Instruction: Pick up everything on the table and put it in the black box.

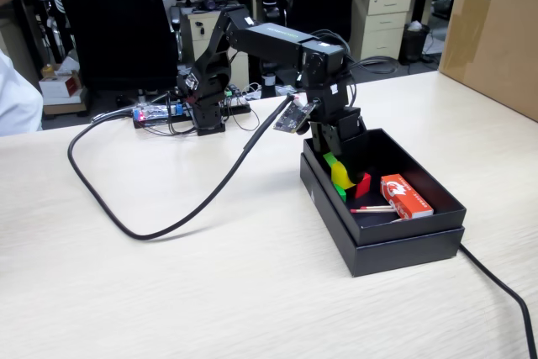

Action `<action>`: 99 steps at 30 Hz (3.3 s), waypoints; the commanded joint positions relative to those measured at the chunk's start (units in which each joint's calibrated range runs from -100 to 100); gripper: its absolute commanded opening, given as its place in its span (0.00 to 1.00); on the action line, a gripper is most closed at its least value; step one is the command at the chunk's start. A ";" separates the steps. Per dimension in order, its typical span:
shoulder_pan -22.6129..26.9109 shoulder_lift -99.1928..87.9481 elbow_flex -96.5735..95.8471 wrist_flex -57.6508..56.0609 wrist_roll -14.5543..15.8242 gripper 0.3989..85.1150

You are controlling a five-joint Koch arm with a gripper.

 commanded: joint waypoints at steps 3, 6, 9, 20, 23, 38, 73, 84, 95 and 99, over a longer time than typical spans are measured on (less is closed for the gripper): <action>0.24 -9.89 0.66 -0.26 -0.05 0.49; 0.15 -17.23 -1.34 -0.26 0.00 0.49; 0.24 -25.72 -3.51 0.08 0.05 0.49; -3.57 -58.31 -21.01 2.41 0.05 0.54; -6.01 -70.02 -31.08 2.59 -0.20 0.54; -12.94 -108.23 -77.77 23.32 -3.52 0.54; -16.21 -108.46 -127.63 64.01 -9.43 0.57; -16.21 -108.46 -127.63 63.93 -9.38 0.57; -16.21 -108.46 -127.63 63.93 -9.38 0.57; -16.21 -108.46 -127.63 63.93 -9.38 0.57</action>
